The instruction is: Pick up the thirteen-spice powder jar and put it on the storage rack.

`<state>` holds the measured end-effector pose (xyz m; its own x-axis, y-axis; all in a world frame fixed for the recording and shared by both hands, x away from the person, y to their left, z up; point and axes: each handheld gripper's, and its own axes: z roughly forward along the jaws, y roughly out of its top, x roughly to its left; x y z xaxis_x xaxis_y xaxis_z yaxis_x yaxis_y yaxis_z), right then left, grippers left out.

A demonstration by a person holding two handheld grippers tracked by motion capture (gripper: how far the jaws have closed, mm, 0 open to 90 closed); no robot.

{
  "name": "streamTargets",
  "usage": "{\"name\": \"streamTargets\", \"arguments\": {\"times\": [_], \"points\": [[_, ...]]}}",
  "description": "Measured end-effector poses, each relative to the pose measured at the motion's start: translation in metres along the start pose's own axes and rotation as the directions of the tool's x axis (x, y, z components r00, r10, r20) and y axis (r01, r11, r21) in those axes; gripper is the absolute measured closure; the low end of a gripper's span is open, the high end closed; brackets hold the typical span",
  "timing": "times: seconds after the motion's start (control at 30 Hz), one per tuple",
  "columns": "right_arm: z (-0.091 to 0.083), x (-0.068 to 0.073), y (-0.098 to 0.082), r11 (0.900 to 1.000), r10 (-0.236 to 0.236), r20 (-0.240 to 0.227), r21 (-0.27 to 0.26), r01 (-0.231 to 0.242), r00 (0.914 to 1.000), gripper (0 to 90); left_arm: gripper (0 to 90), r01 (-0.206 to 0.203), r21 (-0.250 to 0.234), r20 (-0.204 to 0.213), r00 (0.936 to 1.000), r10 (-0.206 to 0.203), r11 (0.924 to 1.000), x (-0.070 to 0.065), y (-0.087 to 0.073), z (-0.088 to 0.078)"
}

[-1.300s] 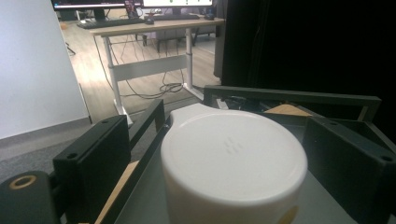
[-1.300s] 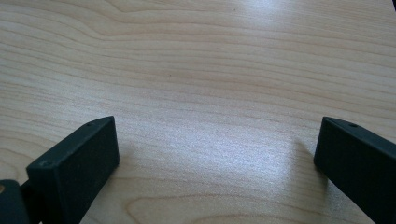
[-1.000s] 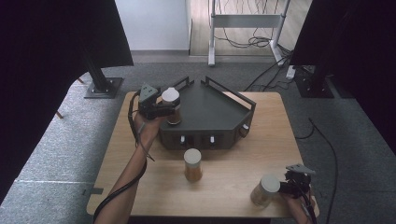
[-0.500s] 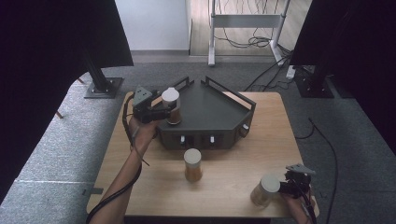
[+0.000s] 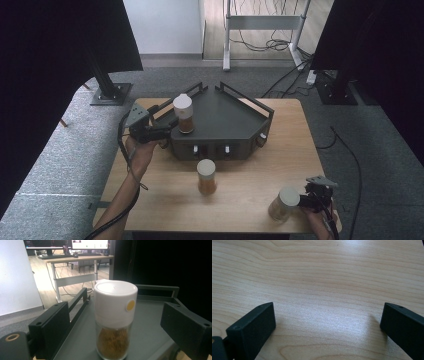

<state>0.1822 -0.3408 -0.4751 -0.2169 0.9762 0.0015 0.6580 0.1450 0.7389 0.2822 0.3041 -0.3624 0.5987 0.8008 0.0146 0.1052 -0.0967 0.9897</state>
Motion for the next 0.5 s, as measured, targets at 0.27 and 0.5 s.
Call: {"name": "streamTargets", "arguments": {"times": [0.27, 0.5], "points": [[0.0, 0.0, 0.0, 1.0, 0.001, 0.001, 0.0, -0.001, 1.0, 0.0, 8.9, -0.001, -0.017, 0.017, 0.9999, 0.001, 0.9999, 0.0, -0.009, -0.029], [0.0, 0.001, 0.0, 1.0, 0.0, 0.002, 0.0, 0.0, 1.0, 0.0, 9.0, 0.004, -0.031, 0.03, 0.9995, -0.003, 0.9995, -0.003, -0.02, -0.058]]}}
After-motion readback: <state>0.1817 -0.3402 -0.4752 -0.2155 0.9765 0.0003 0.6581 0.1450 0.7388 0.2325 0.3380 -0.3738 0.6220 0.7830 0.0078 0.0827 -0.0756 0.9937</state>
